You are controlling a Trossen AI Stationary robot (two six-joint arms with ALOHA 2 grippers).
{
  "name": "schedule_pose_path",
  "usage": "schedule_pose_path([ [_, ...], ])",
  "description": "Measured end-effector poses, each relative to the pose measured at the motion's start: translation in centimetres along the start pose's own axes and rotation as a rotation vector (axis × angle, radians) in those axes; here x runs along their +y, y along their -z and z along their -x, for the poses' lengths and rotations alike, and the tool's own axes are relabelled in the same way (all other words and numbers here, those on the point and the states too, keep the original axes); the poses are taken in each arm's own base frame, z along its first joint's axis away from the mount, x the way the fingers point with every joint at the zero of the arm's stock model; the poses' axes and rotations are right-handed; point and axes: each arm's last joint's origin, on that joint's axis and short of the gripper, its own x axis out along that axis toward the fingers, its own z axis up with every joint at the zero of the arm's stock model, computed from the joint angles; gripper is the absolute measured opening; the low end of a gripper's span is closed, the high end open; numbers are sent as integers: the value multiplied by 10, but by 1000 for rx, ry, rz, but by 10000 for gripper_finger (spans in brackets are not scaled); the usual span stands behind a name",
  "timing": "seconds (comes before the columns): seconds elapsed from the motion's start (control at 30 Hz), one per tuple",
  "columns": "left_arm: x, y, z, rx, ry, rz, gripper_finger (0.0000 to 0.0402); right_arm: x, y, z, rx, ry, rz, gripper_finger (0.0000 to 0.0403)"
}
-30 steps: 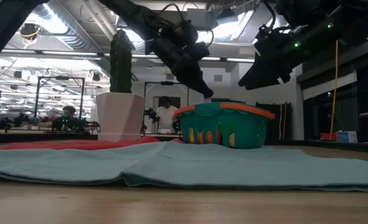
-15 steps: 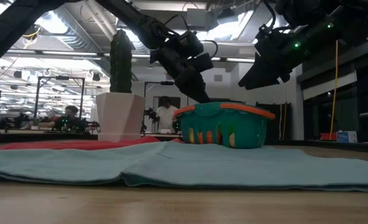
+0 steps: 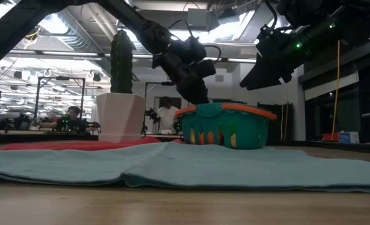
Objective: Pick and placing Produce into tupperware
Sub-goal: Put the blackberry into the blue basket, then return to Home Position
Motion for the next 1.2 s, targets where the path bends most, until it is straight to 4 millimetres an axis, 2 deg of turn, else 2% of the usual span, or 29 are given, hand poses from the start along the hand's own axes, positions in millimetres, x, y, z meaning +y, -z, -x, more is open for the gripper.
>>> schedule_pose_path([
  [0.13, 1, 1, -3, 0, -5, -1, 86, 0, 0, 0, 2, 0, 0, 248],
  [0.37, 1, 0, -2, -7, -9, -4, 177, 0, 0, 0, 3, 1, 0, 248],
  [0.57, 1, -1, -1, -12, -12, -6, 202, 0, 0, 0, 4, 1, 0, 248],
  [0.67, 0, -8, 11, -33, -26, -15, 201, 0, 0, 0, 3, 1, 3, 248],
  [0.83, -2, -23, 44, -92, -45, -9, 198, 0, -1, 0, -7, -1, 3, 248],
  [1.0, -10, -33, 73, -161, 46, 5, 198, 1, -4, 1, -35, -8, 15, 248],
  [1.2, -31, -30, 110, -210, 116, 0, 198, -4, -19, 25, -140, -101, 30, 248],
])
